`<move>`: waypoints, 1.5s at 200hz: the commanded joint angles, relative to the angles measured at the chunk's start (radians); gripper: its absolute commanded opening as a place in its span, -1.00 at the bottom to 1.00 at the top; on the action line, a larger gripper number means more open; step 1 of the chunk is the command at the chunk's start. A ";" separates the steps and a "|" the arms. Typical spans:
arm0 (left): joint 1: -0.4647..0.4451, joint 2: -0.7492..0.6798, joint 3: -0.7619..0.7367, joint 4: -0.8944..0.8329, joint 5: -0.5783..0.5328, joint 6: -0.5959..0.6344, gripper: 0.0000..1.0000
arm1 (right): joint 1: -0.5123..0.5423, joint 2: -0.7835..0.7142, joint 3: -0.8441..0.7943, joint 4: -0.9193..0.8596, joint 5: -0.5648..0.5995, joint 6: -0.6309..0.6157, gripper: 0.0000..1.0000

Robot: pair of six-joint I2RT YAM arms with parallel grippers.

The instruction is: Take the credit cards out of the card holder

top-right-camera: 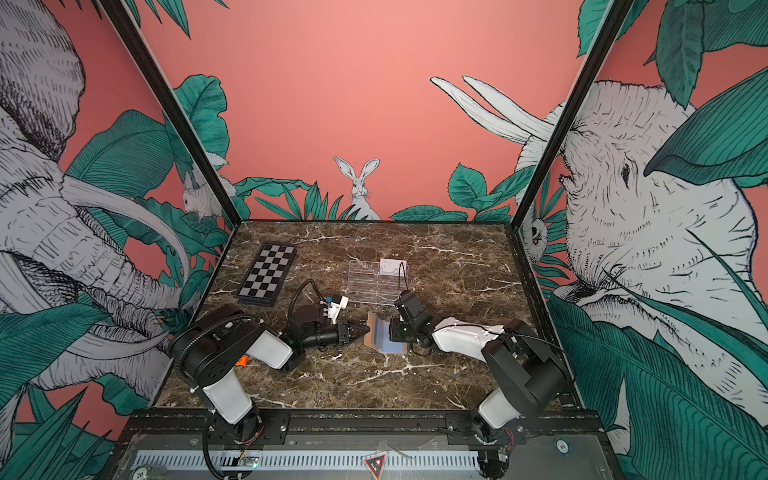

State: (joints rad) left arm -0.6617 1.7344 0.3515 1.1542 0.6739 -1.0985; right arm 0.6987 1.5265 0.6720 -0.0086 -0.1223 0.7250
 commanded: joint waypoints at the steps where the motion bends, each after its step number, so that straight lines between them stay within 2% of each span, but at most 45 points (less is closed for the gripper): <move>1: -0.006 -0.019 0.017 0.030 0.014 0.011 -1.00 | -0.007 -0.008 -0.024 -0.062 0.039 -0.014 -0.51; 100: -0.029 0.020 0.048 0.053 0.023 0.009 -1.00 | -0.010 0.015 -0.048 -0.031 0.019 -0.007 -0.57; 201: -0.029 -0.009 0.044 -0.012 0.010 0.042 -1.00 | -0.010 0.019 -0.048 -0.031 0.013 -0.010 -0.57; 300: -0.033 0.009 0.068 0.013 0.048 0.036 -1.00 | -0.011 0.017 -0.062 -0.013 0.003 -0.006 -0.57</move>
State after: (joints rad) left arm -0.6868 1.7508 0.3931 1.1427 0.6926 -1.0721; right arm 0.6926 1.5211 0.6426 0.0334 -0.1204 0.7250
